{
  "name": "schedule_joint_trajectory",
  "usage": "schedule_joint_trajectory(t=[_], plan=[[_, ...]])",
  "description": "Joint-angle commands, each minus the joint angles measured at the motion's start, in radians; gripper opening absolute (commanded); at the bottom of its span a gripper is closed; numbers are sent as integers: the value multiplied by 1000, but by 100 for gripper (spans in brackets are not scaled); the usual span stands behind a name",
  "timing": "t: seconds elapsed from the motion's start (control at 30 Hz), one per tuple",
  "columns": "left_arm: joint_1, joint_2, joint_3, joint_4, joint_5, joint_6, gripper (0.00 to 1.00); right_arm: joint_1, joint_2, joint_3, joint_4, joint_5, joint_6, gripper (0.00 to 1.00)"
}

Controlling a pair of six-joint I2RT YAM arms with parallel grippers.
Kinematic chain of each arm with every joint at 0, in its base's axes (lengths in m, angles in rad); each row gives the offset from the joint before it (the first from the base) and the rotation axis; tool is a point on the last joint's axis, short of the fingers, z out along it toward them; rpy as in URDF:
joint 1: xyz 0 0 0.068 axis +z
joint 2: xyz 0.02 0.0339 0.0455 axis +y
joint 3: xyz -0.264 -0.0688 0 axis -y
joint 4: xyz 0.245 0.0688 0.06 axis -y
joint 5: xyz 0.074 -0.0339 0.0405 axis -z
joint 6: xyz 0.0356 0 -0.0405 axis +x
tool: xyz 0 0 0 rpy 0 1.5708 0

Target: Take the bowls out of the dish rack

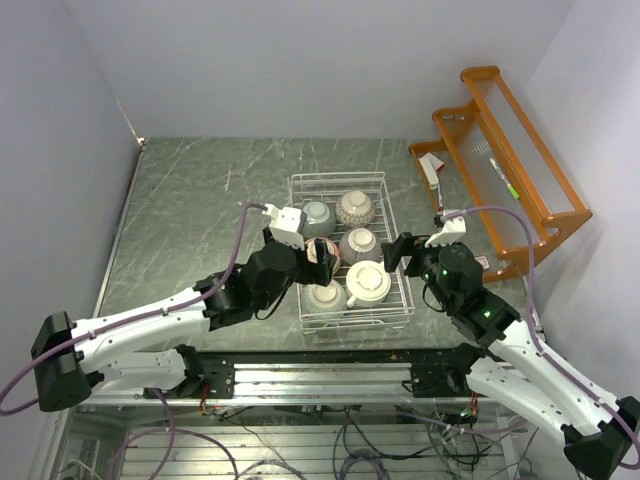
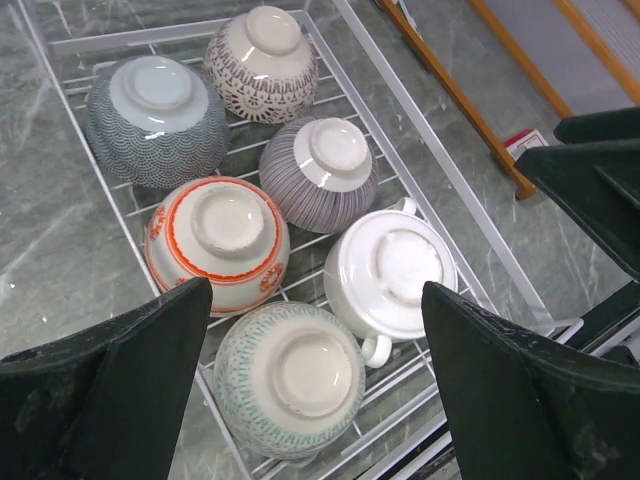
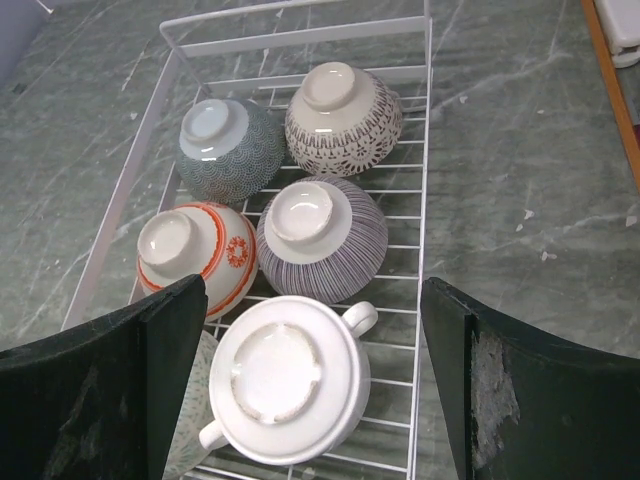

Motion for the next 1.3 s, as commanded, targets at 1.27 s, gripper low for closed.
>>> schedule_joint_trajectory(t=[1.27], plan=[[-62,37,4,-154,-249,-157,86,-29,390,142,-77,242,-5,70]])
